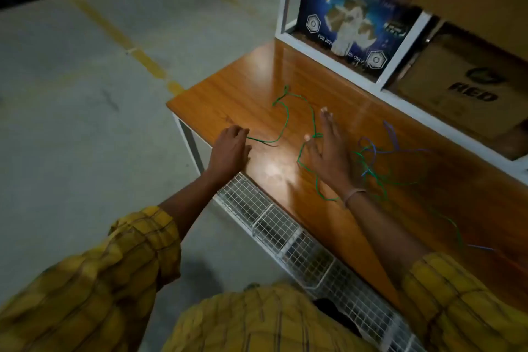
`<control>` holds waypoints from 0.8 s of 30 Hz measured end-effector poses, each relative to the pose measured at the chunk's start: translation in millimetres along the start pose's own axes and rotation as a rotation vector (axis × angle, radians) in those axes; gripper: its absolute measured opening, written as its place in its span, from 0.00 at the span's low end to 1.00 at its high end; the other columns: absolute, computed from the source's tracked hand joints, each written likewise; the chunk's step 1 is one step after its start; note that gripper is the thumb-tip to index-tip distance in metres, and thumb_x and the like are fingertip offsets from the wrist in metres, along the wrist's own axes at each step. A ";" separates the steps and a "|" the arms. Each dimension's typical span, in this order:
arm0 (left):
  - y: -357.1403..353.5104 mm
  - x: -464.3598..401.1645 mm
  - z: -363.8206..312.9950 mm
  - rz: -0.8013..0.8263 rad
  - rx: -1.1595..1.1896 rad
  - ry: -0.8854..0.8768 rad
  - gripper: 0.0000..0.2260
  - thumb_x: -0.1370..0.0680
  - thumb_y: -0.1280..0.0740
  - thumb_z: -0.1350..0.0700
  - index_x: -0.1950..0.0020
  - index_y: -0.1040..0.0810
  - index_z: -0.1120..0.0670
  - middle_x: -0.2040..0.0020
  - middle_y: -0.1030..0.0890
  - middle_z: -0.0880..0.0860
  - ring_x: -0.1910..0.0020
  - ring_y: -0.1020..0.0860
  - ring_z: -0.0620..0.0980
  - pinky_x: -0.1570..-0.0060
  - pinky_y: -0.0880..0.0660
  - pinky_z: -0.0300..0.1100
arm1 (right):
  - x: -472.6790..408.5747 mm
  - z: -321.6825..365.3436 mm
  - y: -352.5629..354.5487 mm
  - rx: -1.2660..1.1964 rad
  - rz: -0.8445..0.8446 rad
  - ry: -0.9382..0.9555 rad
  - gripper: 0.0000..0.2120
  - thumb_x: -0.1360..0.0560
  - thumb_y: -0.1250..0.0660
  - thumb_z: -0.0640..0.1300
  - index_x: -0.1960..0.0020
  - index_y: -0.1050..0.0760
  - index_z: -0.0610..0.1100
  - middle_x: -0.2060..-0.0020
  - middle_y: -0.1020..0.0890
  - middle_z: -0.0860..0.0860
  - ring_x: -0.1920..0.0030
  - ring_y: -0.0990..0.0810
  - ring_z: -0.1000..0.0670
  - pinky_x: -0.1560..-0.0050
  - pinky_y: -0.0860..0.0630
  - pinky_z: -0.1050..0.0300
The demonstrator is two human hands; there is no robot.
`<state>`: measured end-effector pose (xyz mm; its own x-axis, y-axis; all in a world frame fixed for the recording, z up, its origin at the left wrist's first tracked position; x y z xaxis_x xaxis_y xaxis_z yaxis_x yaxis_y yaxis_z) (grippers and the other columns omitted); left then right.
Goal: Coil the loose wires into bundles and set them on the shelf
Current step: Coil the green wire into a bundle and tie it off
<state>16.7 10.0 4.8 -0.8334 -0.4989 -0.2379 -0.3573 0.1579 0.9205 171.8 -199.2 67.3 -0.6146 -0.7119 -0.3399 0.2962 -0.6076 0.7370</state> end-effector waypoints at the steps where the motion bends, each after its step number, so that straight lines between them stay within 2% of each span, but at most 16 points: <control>1: -3.8 -4.3 3.2 0.028 -0.027 0.047 0.21 0.20 0.27 0.58 0.29 0.23 0.64 0.35 0.22 0.66 0.38 0.23 0.68 0.39 0.25 0.59 | 1.1 -1.9 -3.7 -0.010 0.004 -0.003 0.32 0.17 0.37 0.48 0.18 0.43 0.38 0.19 0.40 0.41 0.18 0.43 0.43 0.21 0.47 0.57; 4: -3.0 -9.7 4.1 0.092 -0.109 0.213 0.14 0.21 0.30 0.63 0.35 0.23 0.64 0.36 0.23 0.67 0.41 0.24 0.68 0.44 0.27 0.58 | 7.6 -2.9 -9.3 -0.001 0.072 -0.026 0.33 0.18 0.35 0.47 0.18 0.43 0.38 0.19 0.39 0.41 0.18 0.43 0.43 0.22 0.45 0.57; 6: -3.3 -14.7 2.4 0.093 -0.061 0.252 0.09 0.22 0.34 0.69 0.42 0.22 0.65 0.38 0.24 0.70 0.44 0.24 0.68 0.47 0.28 0.56 | 9.5 -6.0 -12.2 -0.001 0.091 -0.022 0.33 0.19 0.34 0.45 0.19 0.42 0.37 0.19 0.38 0.41 0.19 0.42 0.43 0.22 0.45 0.58; 9: -4.0 -25.4 1.0 0.131 0.074 0.263 0.06 0.21 0.33 0.68 0.45 0.22 0.64 0.44 0.22 0.69 0.48 0.22 0.67 0.52 0.27 0.55 | 9.5 -7.8 -14.3 0.003 0.098 -0.013 0.33 0.21 0.31 0.40 0.20 0.40 0.36 0.20 0.36 0.41 0.20 0.40 0.44 0.24 0.49 0.69; 11: 2.3 -29.8 -11.5 0.161 0.213 0.161 0.05 0.19 0.32 0.64 0.43 0.21 0.61 0.47 0.21 0.63 0.51 0.21 0.64 0.56 0.29 0.50 | 8.0 -6.4 -16.5 -0.009 0.104 0.016 0.34 0.24 0.31 0.37 0.20 0.38 0.38 0.21 0.35 0.42 0.20 0.39 0.45 0.24 0.50 0.70; 13: 17.9 -29.3 -31.6 0.142 0.396 0.009 0.03 0.17 0.33 0.63 0.44 0.21 0.59 0.49 0.23 0.57 0.56 0.20 0.57 0.58 0.31 0.44 | 2.2 -3.3 -16.5 -0.022 0.128 0.068 0.34 0.26 0.32 0.35 0.21 0.37 0.40 0.21 0.35 0.44 0.19 0.40 0.45 0.22 0.49 0.66; 15: 40.0 -28.9 -52.7 0.105 0.563 -0.110 0.02 0.15 0.36 0.63 0.44 0.23 0.58 0.48 0.24 0.55 0.61 0.20 0.48 0.60 0.28 0.36 | -4.4 -4.2 -16.6 -0.026 0.150 0.079 0.32 0.26 0.34 0.35 0.23 0.33 0.42 0.21 0.35 0.45 0.18 0.42 0.43 0.20 0.48 0.59; 17: 59.0 -31.9 -68.2 0.090 0.671 -0.170 0.02 0.14 0.37 0.63 0.43 0.25 0.59 0.49 0.25 0.55 0.64 0.21 0.47 0.62 0.28 0.33 | -9.5 -7.3 -16.9 -0.023 0.148 0.048 0.23 0.23 0.35 0.36 0.28 0.27 0.39 0.24 0.31 0.40 0.19 0.42 0.40 0.20 0.45 0.51; 18: 66.8 -34.0 -73.3 0.086 0.697 -0.188 0.02 0.14 0.37 0.63 0.43 0.25 0.60 0.50 0.25 0.54 0.65 0.23 0.47 0.62 0.29 0.33 | -11.6 -8.7 -15.4 -0.011 0.125 0.025 0.16 0.22 0.36 0.36 0.34 0.24 0.37 0.27 0.28 0.36 0.20 0.38 0.39 0.21 0.42 0.48; 19: 71.4 -36.9 -76.3 0.077 0.712 -0.197 0.02 0.14 0.36 0.62 0.44 0.25 0.59 0.51 0.25 0.53 0.65 0.25 0.46 0.61 0.30 0.34 | -13.0 -10.3 -12.3 -0.001 0.088 0.007 0.10 0.20 0.37 0.38 0.41 0.22 0.36 0.32 0.23 0.33 0.24 0.32 0.37 0.23 0.36 0.46; 21: 75.2 -40.1 -78.7 0.091 0.711 -0.156 0.04 0.15 0.34 0.58 0.46 0.23 0.58 0.53 0.24 0.51 0.64 0.26 0.43 0.60 0.29 0.39 | -15.8 -14.3 -1.4 -0.008 -0.019 -0.036 0.10 0.19 0.39 0.41 0.52 0.22 0.38 0.48 0.16 0.35 0.42 0.19 0.34 0.40 0.25 0.42; 22: 75.6 -39.5 -79.8 0.138 0.732 -0.093 0.06 0.15 0.33 0.55 0.47 0.23 0.58 0.55 0.22 0.50 0.64 0.26 0.43 0.61 0.28 0.41 | -17.7 -16.8 6.3 -0.022 -0.054 -0.067 0.12 0.19 0.41 0.43 0.56 0.23 0.40 0.55 0.16 0.38 0.51 0.17 0.35 0.50 0.24 0.41; 24: 76.0 -33.9 -85.1 0.313 0.885 0.046 0.12 0.14 0.33 0.54 0.46 0.22 0.63 0.59 0.21 0.50 0.68 0.28 0.43 0.68 0.30 0.39 | -22.2 -21.5 20.7 -0.043 -0.073 -0.108 0.14 0.19 0.43 0.47 0.58 0.25 0.42 0.60 0.16 0.43 0.57 0.18 0.40 0.58 0.25 0.42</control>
<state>53.6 -33.6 109.2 -0.9350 -0.3546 0.0104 -0.3265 0.8716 0.3657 207.3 -203.5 77.5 -0.7103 -0.6243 -0.3252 0.2772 -0.6727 0.6860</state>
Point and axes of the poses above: each hand's wrist, its own x-axis away from the middle knuckle, its own y-axis out of the back of the hand, z = x × y, the point moved 2 cm from there along -x, towards the middle knuckle
